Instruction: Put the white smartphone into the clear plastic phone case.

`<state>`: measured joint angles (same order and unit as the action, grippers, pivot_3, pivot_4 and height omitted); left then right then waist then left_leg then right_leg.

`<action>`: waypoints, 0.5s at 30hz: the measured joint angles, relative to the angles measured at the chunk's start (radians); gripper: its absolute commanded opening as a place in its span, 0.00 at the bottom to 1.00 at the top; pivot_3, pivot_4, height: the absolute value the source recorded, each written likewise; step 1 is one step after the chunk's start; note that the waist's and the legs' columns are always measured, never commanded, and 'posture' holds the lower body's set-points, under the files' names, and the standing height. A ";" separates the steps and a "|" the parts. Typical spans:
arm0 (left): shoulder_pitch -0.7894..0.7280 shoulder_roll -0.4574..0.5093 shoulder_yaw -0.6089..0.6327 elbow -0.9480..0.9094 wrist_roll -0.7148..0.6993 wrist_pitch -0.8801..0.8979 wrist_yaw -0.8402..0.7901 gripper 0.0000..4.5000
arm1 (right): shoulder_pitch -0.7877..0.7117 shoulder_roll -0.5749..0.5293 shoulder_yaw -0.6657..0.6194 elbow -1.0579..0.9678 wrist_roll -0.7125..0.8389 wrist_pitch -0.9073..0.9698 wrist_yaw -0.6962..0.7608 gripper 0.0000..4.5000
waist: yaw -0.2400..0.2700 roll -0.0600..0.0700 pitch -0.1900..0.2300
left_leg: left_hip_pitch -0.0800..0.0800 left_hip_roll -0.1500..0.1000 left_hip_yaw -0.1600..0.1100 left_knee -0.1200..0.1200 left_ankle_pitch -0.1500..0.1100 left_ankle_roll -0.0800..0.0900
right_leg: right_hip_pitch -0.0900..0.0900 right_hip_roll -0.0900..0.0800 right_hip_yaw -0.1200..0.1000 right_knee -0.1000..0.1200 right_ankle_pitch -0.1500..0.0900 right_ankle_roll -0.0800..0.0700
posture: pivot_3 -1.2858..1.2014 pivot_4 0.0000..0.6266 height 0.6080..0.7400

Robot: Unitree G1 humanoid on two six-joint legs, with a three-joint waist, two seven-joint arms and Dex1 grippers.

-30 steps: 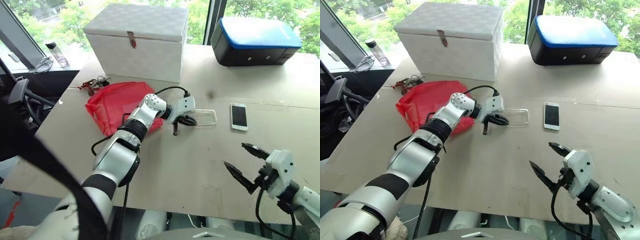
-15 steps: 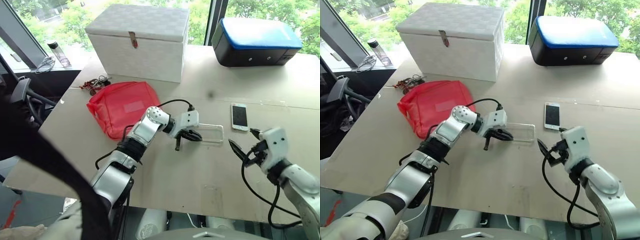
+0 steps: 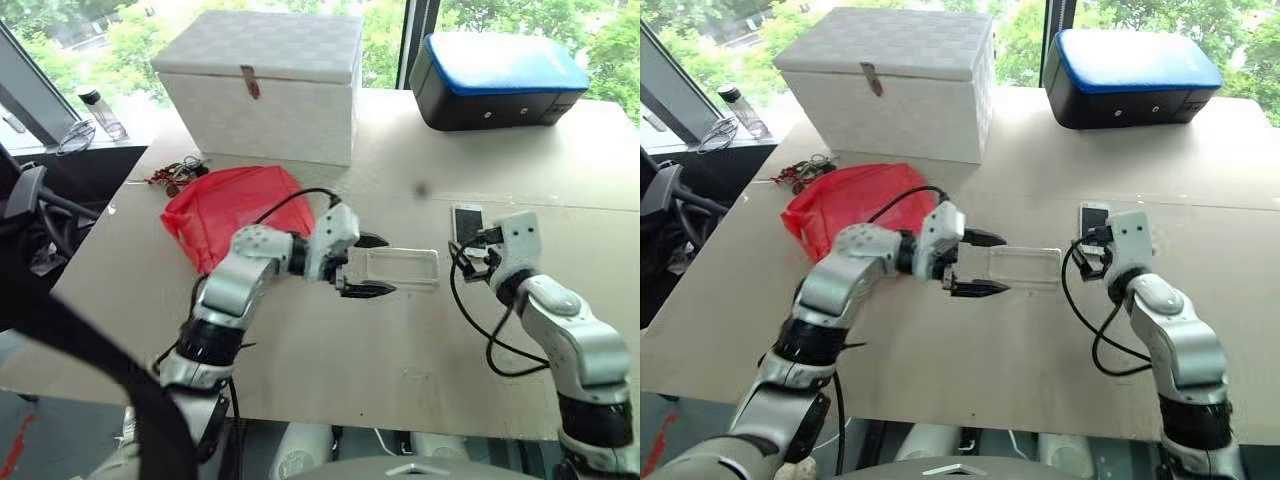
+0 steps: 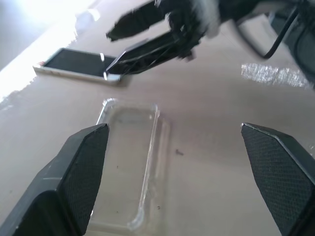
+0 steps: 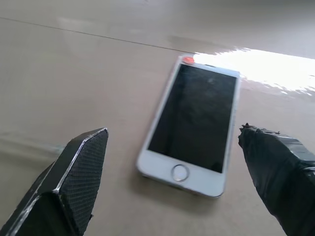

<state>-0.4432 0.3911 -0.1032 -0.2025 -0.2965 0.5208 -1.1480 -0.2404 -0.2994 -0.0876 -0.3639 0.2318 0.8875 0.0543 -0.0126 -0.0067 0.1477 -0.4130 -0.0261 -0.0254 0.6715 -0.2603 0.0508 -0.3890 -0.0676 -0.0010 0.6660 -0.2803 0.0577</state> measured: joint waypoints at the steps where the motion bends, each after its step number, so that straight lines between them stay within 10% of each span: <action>1: 0.040 0.003 0.032 -0.045 -0.024 0.005 0.033 0.99 | -0.028 0.024 0.000 0.043 -0.016 0.000 -0.022 1.00 | 0.000 0.000 0.000 | 0.000 0.000 0.000 0.000 0.000 0.000 | 0.000 0.000 0.000 0.001 0.000 0.000 | 0.52 0.24 1.00; 15: 0.154 0.063 0.131 -0.279 -0.180 0.110 0.240 0.99 | -0.218 0.127 -0.046 0.279 -0.065 0.057 -0.126 1.00 | -0.003 0.000 0.000 | 0.005 -0.004 0.001 0.000 0.002 -0.002 | -0.003 0.003 0.005 0.014 0.001 -0.001 | 0.52 0.24 1.00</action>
<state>-0.2897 0.4545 0.0277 -0.4820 -0.4764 0.6305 -0.9083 -0.4585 -0.1728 -0.1340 -0.0851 0.1673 0.9443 -0.0713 -0.0159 -0.0068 0.1476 -0.4081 -0.0297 -0.0244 0.6711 -0.2587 0.0484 -0.3923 -0.0651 0.0041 0.6796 -0.2797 0.0565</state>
